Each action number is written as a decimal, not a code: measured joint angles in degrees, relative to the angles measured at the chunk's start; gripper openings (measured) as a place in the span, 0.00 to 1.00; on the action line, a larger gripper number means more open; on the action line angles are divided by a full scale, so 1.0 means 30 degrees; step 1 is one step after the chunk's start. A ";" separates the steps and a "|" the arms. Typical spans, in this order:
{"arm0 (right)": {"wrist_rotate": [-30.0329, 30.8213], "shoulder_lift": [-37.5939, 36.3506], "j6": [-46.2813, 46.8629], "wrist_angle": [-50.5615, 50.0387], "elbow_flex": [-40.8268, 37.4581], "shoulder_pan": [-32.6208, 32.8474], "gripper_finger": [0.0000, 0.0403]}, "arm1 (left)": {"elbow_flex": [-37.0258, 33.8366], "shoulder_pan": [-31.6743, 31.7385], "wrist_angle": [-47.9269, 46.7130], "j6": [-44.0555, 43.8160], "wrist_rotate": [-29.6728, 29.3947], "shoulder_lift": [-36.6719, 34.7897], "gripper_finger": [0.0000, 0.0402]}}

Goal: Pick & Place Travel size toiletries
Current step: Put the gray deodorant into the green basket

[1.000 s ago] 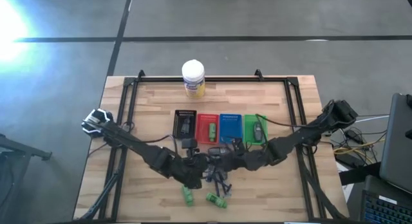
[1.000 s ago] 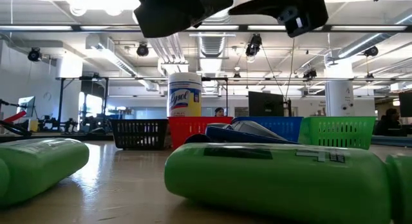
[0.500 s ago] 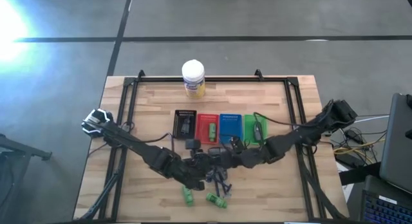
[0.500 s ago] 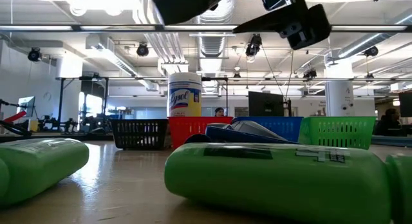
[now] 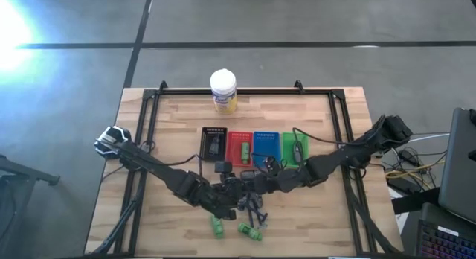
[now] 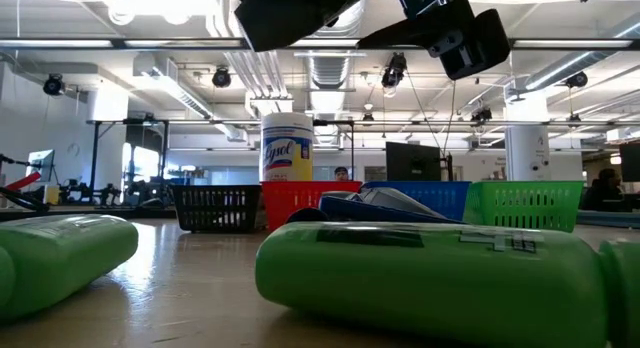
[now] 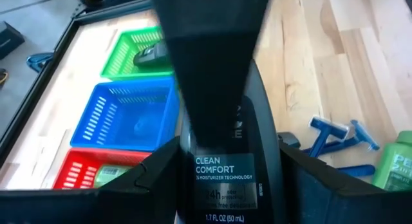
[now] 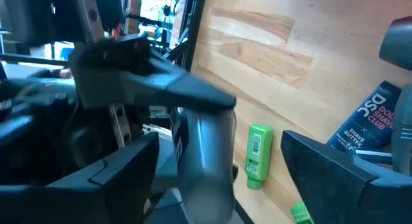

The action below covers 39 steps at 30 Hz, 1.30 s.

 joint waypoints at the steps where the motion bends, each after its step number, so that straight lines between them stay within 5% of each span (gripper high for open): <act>1: -0.0007 0.0000 0.0063 0.0007 0.0000 -0.0049 0.77 | -0.0006 0.0001 0.0190 0.0129 -0.0004 0.0000 0.52; 31: -0.0058 0.0007 0.0268 0.0131 0.0010 -0.0044 0.35 | -0.0307 0.0566 0.1043 0.1593 -0.0335 0.0022 0.53; 39: -0.0119 0.0007 -0.0111 0.0046 0.0007 -0.0029 0.30 | -0.0312 0.0670 0.0782 0.1736 -0.0730 0.0022 0.75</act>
